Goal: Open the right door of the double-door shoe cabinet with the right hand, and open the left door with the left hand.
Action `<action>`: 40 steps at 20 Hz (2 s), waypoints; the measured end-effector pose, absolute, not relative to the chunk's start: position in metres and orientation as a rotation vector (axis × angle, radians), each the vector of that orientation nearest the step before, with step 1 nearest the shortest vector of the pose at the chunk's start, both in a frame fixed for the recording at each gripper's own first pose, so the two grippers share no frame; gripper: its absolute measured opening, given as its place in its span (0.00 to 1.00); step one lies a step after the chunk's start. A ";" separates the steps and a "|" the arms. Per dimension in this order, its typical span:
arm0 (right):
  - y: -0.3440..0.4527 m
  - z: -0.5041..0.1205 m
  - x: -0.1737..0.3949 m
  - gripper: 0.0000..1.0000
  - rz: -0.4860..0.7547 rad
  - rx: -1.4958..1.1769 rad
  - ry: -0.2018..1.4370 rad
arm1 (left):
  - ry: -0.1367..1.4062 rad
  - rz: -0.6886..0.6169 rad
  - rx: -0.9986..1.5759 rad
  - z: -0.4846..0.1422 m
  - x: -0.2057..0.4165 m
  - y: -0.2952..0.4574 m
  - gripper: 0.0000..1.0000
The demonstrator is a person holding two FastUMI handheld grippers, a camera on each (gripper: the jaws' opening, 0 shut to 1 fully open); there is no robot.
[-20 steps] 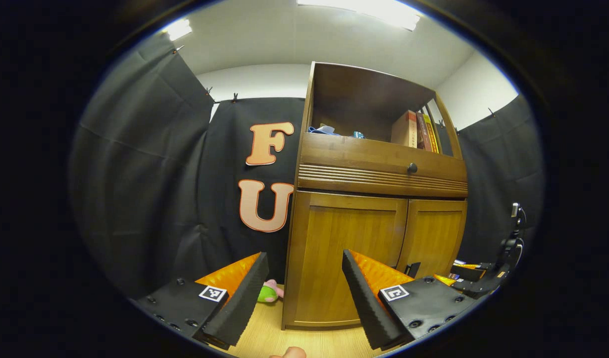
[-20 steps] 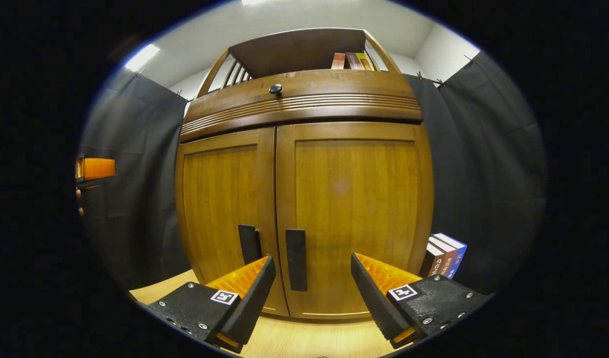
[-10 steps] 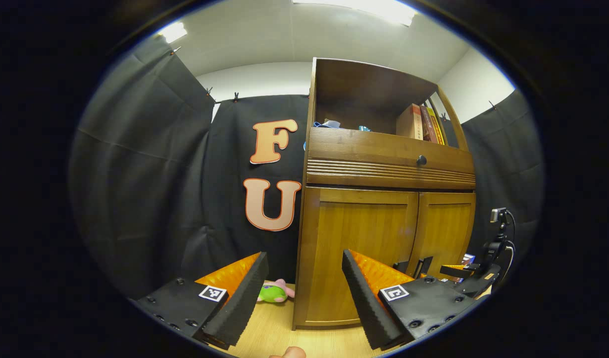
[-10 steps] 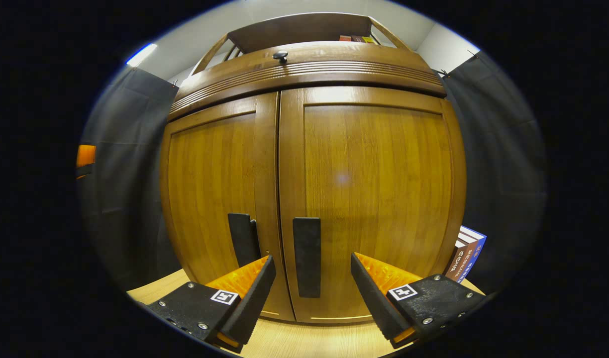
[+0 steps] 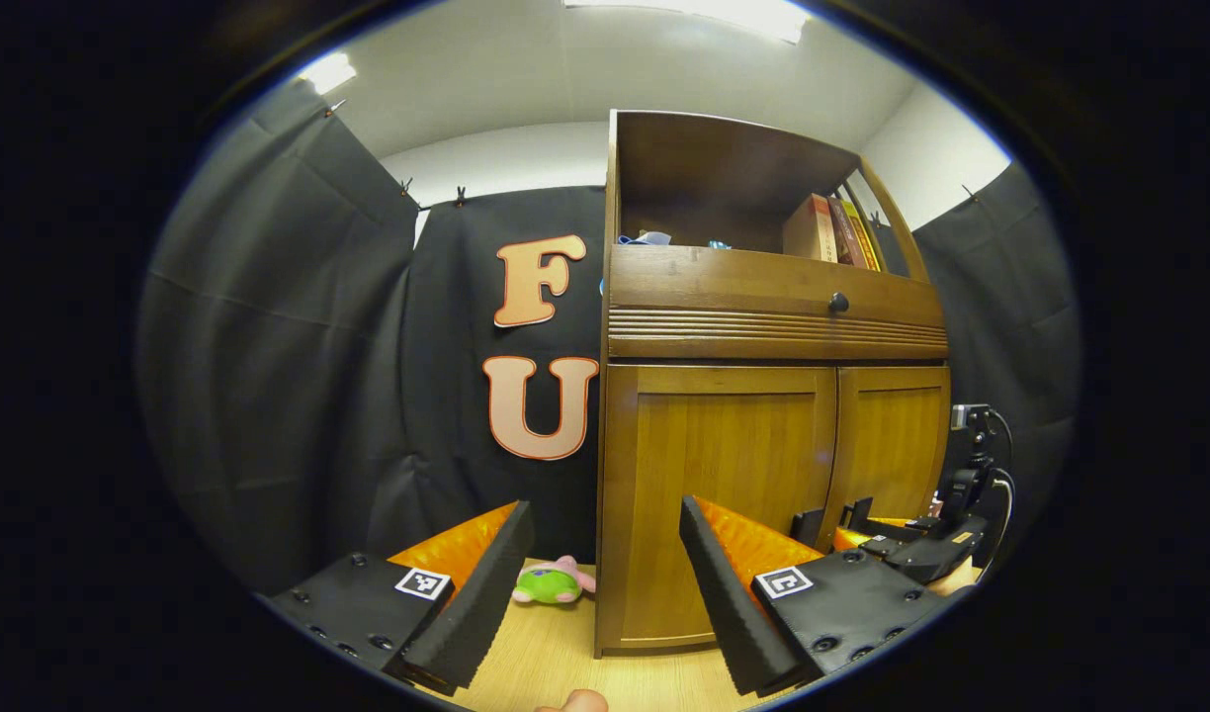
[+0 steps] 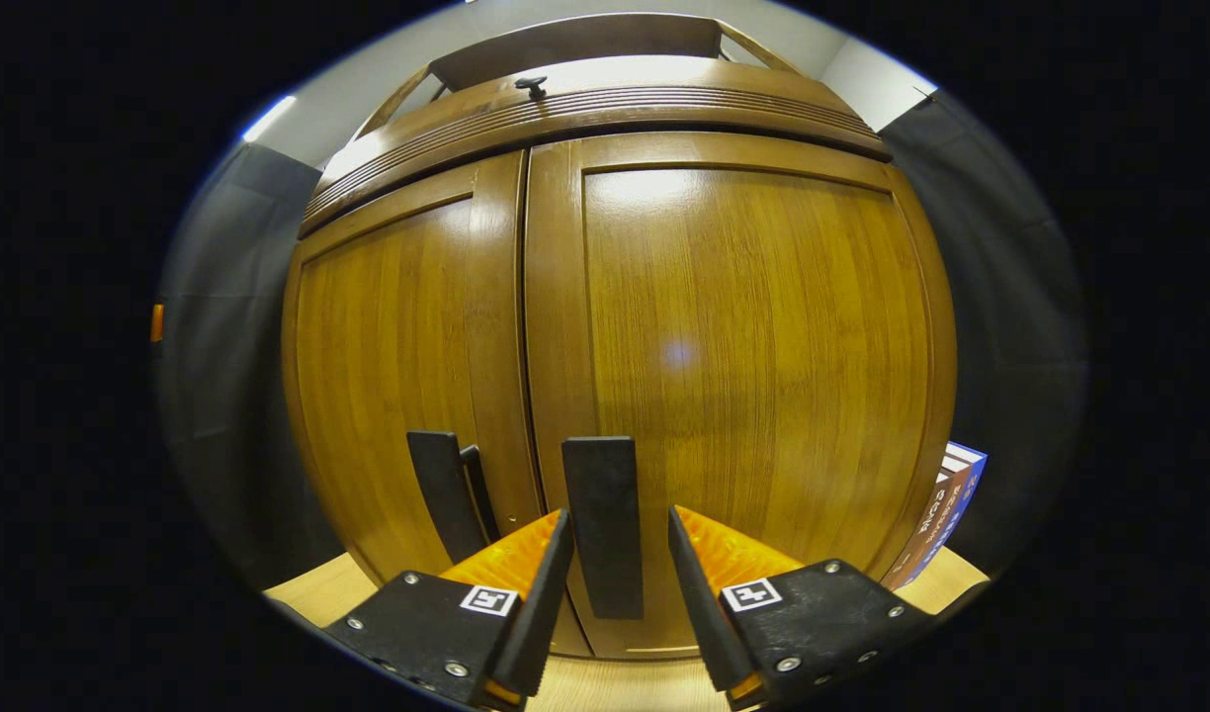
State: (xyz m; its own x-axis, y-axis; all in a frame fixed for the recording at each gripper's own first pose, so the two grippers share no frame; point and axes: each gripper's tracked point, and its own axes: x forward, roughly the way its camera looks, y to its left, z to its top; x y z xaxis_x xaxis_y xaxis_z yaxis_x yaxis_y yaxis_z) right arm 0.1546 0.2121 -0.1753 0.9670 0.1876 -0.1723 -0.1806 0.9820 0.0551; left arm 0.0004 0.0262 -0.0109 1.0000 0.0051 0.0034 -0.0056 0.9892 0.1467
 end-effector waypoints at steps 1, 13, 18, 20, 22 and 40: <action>0.214 -0.177 0.155 0.57 0.192 0.045 0.183 | -0.003 0.006 0.148 -0.011 0.000 0.027 0.94; 0.212 -0.177 0.136 0.33 0.198 0.017 0.171 | 0.008 0.014 0.163 -0.012 -0.019 0.025 0.96; 0.204 -0.174 0.114 0.31 0.216 0.013 0.167 | 0.005 0.023 0.159 -0.011 -0.030 0.028 0.95; 0.202 -0.173 0.106 0.31 0.224 0.017 0.180 | 0.000 0.022 0.161 -0.009 -0.034 0.027 0.96; 0.199 -0.171 0.098 0.31 0.232 0.019 0.189 | -0.003 0.014 0.157 -0.010 -0.038 0.024 0.95; 0.142 -0.154 0.024 0.29 0.245 0.034 0.202 | 0.000 -0.030 0.174 -0.015 -0.066 -0.005 0.97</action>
State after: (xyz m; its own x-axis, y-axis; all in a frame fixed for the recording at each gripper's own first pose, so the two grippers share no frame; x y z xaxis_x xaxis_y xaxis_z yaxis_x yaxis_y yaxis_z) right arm 0.0244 0.1418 -0.1542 0.9499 0.2444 -0.1949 -0.2376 0.9696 0.0579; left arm -0.0656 -0.0052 -0.0148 0.9995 -0.0300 -0.0026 0.0300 0.9845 0.1728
